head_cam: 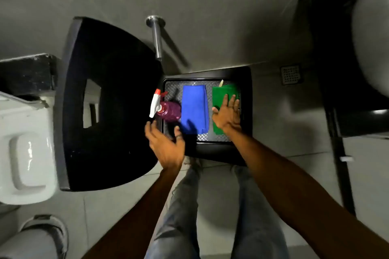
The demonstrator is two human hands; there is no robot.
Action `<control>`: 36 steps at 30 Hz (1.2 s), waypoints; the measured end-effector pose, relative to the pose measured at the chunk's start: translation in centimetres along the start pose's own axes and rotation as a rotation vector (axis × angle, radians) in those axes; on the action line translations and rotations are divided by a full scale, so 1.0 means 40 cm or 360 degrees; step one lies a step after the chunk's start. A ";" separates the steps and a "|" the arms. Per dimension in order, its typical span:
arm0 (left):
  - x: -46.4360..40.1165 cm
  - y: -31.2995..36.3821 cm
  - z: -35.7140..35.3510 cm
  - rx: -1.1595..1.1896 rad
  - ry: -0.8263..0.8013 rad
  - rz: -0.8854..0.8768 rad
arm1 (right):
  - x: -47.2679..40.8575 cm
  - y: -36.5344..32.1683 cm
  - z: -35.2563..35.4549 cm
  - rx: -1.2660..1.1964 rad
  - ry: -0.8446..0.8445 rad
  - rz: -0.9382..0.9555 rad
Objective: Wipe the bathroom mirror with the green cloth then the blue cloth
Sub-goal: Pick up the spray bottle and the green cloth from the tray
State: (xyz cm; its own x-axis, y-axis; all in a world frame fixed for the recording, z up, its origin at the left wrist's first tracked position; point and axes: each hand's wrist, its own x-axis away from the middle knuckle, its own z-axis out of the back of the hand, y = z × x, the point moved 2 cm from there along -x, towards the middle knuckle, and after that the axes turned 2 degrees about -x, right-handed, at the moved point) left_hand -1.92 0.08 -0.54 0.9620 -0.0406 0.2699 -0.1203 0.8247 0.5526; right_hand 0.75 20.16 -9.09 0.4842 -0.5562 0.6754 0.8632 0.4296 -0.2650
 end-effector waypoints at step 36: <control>-0.165 0.530 0.266 0.0860 -0.0800 -0.1003 | 0.321 -0.082 0.630 -0.2815 -0.0666 0.0380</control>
State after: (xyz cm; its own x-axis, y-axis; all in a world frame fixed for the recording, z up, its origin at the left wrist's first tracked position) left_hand -13.42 11.86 17.79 0.6865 -0.7262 0.0362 0.1644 0.2036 0.9652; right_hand 0.53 29.52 17.80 0.7811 -0.2905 0.5527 0.0446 -0.8569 -0.5135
